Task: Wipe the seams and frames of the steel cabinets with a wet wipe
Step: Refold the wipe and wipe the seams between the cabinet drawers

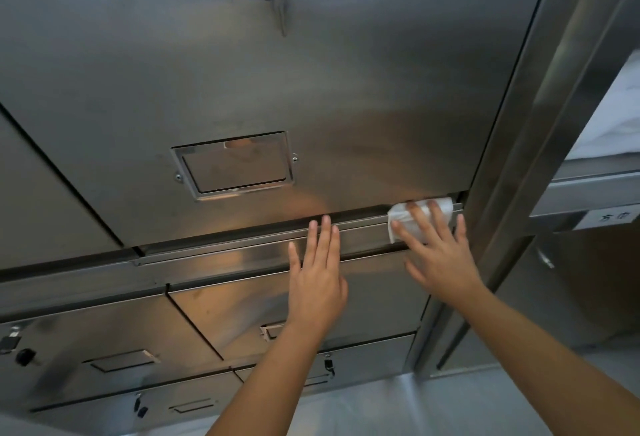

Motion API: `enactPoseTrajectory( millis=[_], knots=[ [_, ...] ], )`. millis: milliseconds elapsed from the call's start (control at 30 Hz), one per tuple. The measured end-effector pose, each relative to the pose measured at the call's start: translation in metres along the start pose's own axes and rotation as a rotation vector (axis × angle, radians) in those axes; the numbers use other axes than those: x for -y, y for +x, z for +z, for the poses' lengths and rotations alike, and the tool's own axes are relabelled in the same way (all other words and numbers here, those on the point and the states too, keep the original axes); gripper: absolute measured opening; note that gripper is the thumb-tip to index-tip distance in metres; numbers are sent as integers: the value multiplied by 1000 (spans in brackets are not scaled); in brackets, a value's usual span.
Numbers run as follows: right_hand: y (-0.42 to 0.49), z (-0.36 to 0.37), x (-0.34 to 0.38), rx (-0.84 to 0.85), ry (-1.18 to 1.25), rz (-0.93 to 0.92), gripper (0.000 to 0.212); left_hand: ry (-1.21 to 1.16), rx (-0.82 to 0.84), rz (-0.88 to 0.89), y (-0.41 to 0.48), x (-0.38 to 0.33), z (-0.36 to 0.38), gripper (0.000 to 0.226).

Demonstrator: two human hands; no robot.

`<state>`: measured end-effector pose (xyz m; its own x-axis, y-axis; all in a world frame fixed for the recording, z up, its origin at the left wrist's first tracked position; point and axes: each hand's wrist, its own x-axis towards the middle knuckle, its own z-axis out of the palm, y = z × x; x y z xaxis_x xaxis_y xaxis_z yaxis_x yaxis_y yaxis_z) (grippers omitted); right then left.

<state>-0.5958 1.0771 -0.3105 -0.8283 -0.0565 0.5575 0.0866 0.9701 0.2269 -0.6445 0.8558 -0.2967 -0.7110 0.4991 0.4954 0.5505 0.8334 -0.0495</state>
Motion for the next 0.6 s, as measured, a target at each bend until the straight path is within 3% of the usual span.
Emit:
enactPoseTrajectory(
  millis=[133, 233, 333, 500, 600],
  knots=[
    [3, -2, 36, -7, 66, 102, 87, -20, 11, 2, 11, -15, -1, 87],
    [8, -2, 49, -41, 90, 58, 87, -42, 12, -19, 12, -19, 2, 87],
    [8, -2, 22, -10, 31, -49, 91, -58, 7, -17, 11, -16, 3, 87],
    [-9, 0, -46, 36, -20, 10, 90, -50, 41, -26, 12, -17, 0, 81],
    [-12, 0, -47, 74, -5, 26, 81, -58, 39, -33, 11, -18, 0, 81]
  ],
)
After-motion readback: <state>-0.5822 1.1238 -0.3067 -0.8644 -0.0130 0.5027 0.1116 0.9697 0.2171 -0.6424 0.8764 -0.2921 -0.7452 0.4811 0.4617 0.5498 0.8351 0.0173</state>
